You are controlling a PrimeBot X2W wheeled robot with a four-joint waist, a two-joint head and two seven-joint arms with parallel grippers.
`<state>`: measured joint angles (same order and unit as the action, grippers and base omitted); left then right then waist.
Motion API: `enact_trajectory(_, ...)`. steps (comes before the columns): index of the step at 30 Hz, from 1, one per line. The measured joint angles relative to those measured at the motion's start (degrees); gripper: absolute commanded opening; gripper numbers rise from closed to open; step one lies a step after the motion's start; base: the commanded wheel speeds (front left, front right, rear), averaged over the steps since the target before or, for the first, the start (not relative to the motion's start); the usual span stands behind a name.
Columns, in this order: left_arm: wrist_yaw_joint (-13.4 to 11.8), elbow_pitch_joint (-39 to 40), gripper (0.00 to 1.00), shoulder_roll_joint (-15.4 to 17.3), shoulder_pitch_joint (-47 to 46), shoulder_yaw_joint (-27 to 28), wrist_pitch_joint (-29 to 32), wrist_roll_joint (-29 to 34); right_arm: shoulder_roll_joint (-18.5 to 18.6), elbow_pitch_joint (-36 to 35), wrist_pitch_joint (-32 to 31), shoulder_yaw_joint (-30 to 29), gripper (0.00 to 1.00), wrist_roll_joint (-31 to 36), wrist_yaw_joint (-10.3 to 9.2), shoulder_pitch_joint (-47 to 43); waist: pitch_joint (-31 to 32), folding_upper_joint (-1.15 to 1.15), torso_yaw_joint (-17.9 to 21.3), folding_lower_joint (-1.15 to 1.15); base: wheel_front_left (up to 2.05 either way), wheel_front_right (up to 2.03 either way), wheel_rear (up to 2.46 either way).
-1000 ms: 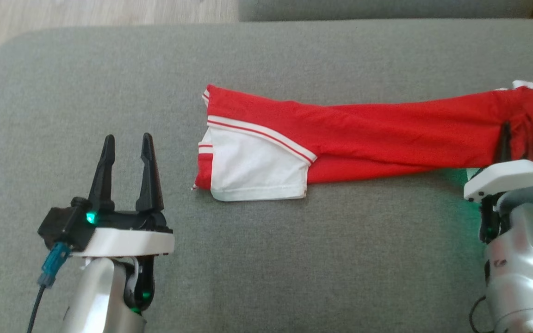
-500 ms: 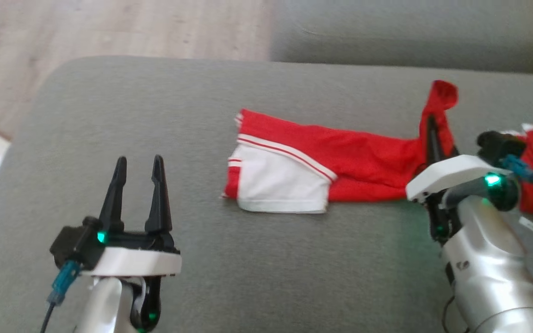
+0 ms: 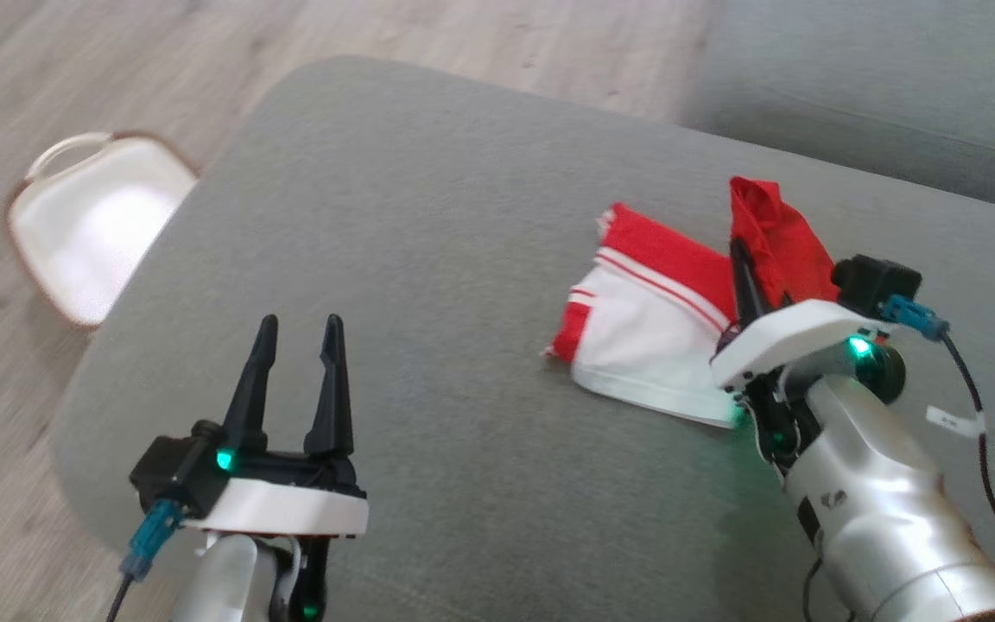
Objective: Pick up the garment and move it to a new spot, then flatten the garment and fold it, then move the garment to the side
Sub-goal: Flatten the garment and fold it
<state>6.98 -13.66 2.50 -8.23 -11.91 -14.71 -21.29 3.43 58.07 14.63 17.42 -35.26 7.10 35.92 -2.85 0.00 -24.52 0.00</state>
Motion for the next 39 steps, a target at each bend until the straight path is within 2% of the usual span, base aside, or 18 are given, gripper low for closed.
enact_trajectory(5,-0.62,0.15,1.00,-0.01,-0.23,-1.44,0.00,-0.97,0.02,1.98,0.00,3.16,0.00,-3.34,0.00,2.85,-1.40,0.00,-4.41,0.00,0.00,0.00,0.00)
enact_trajectory(10,-1.54,1.14,1.00,-0.03,-0.34,-1.64,0.00,-1.44,0.10,4.71,0.00,8.99,0.00,-7.60,0.00,4.22,-3.63,0.00,-6.34,0.02,0.00,0.00,0.00)
enact_trajectory(12,-1.92,1.42,1.00,-0.02,-0.38,-1.71,0.00,-1.44,0.11,5.81,0.00,11.41,1.00,-9.27,0.00,4.22,-4.02,0.00,-6.69,0.01,0.00,0.00,0.00)
enact_trajectory(19,-1.90,0.49,1.00,-0.01,-0.65,-2.08,0.00,-1.42,0.09,5.60,0.00,15.72,1.00,-14.19,0.00,4.57,-2.78,0.00,-5.99,0.01,0.00,0.00,0.00)
enact_trajectory(22,-1.85,-0.10,1.00,0.00,-0.86,-1.89,0.00,-0.98,-0.05,3.50,0.00,15.61,1.00,-13.69,0.00,5.14,-1.74,0.00,-3.81,0.00,0.00,0.00,0.00)
enact_trajectory(26,-1.35,0.01,1.00,-0.01,-0.92,-1.33,0.00,-0.19,0.07,2.58,0.00,10.54,1.00,-5.91,0.00,6.99,-0.92,0.00,-0.07,0.00,0.00,0.00,0.00)
enact_trajectory(29,-1.20,0.52,1.00,0.00,-0.96,-0.71,0.00,0.18,0.15,0.16,0.00,4.59,1.00,3.38,0.00,6.93,-0.32,0.00,3.25,0.00,0.00,0.00,0.00)
enact_trajectory(33,-1.05,1.14,1.00,0.00,-1.60,-0.16,0.00,1.19,1.27,-6.59,0.01,-3.68,1.00,14.06,0.00,4.14,0.08,0.00,7.84,0.00,0.00,0.00,0.00)
enact_trajectory(34,-1.05,1.14,1.00,0.00,-1.60,-0.16,0.00,1.19,1.27,-6.59,0.01,-3.68,1.00,14.06,0.00,4.14,0.08,0.00,7.84,0.00,0.00,0.00,0.00)
enact_trajectory(39,-0.87,1.48,1.00,-0.02,-3.39,0.64,0.00,3.77,1.98,-16.16,0.01,-11.27,1.00,23.83,0.00,-4.23,-0.27,0.00,13.01,0.00,0.00,0.00,0.00)
